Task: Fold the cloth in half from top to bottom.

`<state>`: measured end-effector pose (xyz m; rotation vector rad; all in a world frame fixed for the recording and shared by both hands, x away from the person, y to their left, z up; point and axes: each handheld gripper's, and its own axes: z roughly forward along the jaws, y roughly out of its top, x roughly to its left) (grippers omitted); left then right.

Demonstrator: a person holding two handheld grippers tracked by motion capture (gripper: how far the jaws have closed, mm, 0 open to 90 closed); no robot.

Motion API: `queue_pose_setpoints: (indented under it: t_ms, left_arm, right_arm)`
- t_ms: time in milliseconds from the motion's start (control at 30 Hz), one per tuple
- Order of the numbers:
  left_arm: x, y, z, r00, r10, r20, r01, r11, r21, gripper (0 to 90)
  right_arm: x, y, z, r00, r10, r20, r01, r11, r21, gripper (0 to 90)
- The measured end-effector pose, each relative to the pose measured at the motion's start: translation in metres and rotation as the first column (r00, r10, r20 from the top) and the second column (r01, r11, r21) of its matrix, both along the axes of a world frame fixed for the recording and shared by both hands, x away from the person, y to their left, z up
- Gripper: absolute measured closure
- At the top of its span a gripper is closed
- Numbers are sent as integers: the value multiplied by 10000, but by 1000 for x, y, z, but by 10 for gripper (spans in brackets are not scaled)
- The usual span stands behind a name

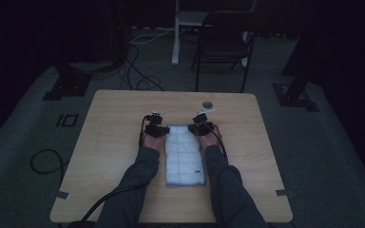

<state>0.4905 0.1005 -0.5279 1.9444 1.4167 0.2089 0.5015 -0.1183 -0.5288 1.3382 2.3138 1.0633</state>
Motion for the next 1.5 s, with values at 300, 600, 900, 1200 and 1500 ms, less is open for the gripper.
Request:
queue_pose_setpoints:
  t_ms: [300,600,900,1200,1500]
  left_arm:
    - [-5,-5,27,9921,-565,1117,609,9975,-365,860]
    - [-16,-8,44,9782,-1108,1755,1215,9913,-514,858]
    - [-43,-2,55,9575,-1458,2489,1698,9824,-777,858]
    - [-61,6,60,9479,-1605,2753,1905,9779,-859,858]
    - [-83,11,60,9437,-1693,2841,2071,9723,-1086,857]
  right_arm:
    - [-3,-15,19,9985,-61,542,39,9992,403,840]
    - [-15,-28,35,9939,39,1106,-115,9976,679,840]
    - [-41,-36,51,9866,208,1617,-381,9938,1045,841]
    - [-68,-34,63,9768,495,2082,-743,9908,1132,841]
    - [-98,-33,68,9663,757,2460,-1015,9904,939,840]
